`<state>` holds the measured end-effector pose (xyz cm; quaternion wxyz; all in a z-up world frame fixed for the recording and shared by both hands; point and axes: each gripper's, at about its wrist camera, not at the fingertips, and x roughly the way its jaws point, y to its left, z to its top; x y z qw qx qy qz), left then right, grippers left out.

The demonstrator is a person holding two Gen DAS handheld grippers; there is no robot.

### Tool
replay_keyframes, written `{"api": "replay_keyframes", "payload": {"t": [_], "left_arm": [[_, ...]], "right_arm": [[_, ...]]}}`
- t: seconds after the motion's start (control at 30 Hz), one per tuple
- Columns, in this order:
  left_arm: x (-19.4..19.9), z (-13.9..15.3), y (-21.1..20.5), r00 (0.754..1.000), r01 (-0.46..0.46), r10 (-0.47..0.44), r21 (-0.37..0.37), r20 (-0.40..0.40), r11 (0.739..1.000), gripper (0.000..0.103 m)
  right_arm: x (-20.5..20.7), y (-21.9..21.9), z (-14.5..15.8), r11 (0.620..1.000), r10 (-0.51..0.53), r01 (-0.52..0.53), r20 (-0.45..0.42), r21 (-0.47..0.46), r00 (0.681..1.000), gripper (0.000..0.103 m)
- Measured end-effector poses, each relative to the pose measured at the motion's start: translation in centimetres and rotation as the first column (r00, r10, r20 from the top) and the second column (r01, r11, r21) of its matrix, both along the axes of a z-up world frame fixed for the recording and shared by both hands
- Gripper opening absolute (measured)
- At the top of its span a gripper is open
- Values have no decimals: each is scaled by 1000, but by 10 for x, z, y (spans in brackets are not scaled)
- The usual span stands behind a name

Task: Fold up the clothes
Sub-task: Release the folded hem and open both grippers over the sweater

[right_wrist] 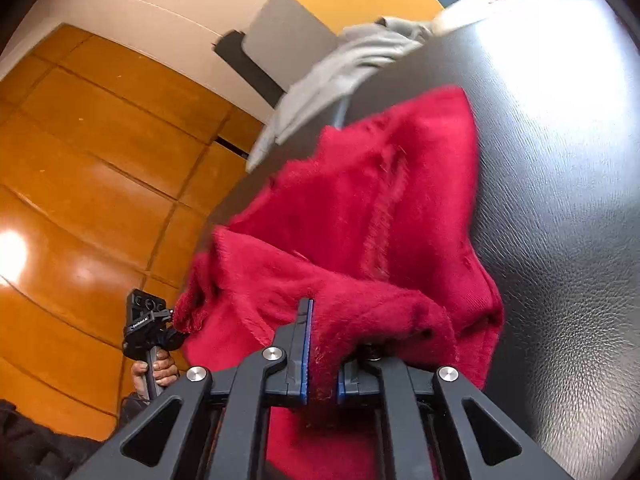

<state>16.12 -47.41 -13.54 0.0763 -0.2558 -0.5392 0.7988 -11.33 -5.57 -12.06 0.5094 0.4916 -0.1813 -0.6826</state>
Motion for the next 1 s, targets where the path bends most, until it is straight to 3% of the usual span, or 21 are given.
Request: {"api": "replay_keyframes", "payload": {"t": [0.17,0.27,0.33,0.37,0.43,0.47,0.53,0.57,0.63,0.73,0.87,1.0], "left_arm": [[-17,40,-9,995,-2,0,-23,-96,1000,7],[-45,35,-23,997,-51,50,-8,-59,999,7],[-66,14,-35,996,-83,83,46,13,995,7],[-73,-2,-41,992,-105,99,80,74,991,8],[-81,-36,-48,978,-135,106,163,178,977,9],[-84,-49,-52,971,-152,110,197,212,969,12],[-81,-58,-55,969,-184,135,235,207,954,13],[-77,-56,-58,972,-193,151,241,182,951,20],[-70,-49,-64,974,-211,181,253,134,944,24],[-62,-39,-77,974,-223,205,269,96,937,29],[-53,-24,-87,969,-245,230,227,90,943,30],[-49,-9,-88,959,-258,245,87,141,962,31]], "right_arm": [[-5,-5,50,994,-10,1,-87,-110,996,10],[-26,-9,53,991,-68,58,-76,-123,995,10],[-43,-13,32,991,-117,117,-1,-69,993,12],[-52,-15,20,989,-143,145,38,-38,989,16],[-59,-14,-6,984,-178,179,102,-3,979,39],[-62,-13,-19,981,-194,194,132,14,972,39],[-61,-5,-27,975,-206,217,171,-48,963,42],[-59,0,-28,971,-208,226,187,-80,960,44],[-55,7,-22,965,-214,237,182,-113,960,66],[-49,13,-7,963,-209,230,148,-143,967,79],[-38,11,22,971,-186,192,54,-144,981,85],[-24,-11,43,987,-117,113,-28,-114,993,93]]}}
